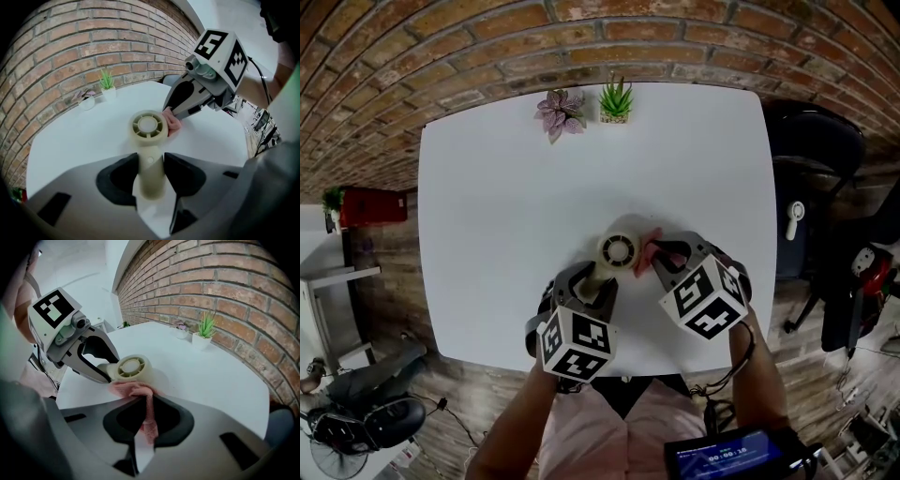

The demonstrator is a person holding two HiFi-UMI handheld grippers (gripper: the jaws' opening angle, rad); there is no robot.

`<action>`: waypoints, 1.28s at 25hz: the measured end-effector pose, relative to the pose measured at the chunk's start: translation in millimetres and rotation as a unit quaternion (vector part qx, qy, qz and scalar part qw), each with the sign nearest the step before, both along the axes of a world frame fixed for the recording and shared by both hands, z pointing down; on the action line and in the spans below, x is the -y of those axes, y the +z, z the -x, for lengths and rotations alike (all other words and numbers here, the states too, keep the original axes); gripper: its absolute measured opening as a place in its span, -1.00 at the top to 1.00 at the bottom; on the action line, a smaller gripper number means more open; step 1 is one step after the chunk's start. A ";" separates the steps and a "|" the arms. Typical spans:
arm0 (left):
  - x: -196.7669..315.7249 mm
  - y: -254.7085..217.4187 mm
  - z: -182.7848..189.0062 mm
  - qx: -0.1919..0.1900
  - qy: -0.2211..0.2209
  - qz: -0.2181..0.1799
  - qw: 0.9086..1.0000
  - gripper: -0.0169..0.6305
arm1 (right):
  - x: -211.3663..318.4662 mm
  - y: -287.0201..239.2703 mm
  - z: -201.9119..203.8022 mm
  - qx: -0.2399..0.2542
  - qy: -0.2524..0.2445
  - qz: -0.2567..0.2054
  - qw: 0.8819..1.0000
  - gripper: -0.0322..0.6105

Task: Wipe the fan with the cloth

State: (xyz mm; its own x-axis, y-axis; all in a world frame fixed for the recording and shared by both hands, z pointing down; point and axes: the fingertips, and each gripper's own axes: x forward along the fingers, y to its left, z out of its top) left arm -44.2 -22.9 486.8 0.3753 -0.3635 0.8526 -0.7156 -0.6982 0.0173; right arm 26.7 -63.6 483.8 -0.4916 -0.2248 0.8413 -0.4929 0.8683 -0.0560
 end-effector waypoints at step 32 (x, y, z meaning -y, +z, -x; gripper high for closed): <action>-2.7 -0.9 -5.5 0.004 0.030 0.002 1.000 0.37 | 43.5 -7.6 11.8 -0.048 -0.053 -0.031 0.997 0.79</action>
State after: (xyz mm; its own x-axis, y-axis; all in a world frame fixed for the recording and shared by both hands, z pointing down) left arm -38.8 -20.3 485.9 0.3891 -0.3365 0.8575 -0.6720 -0.7404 0.0144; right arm 14.9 -107.1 476.2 -0.4328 -0.2292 0.8719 -0.3991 0.9159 0.0427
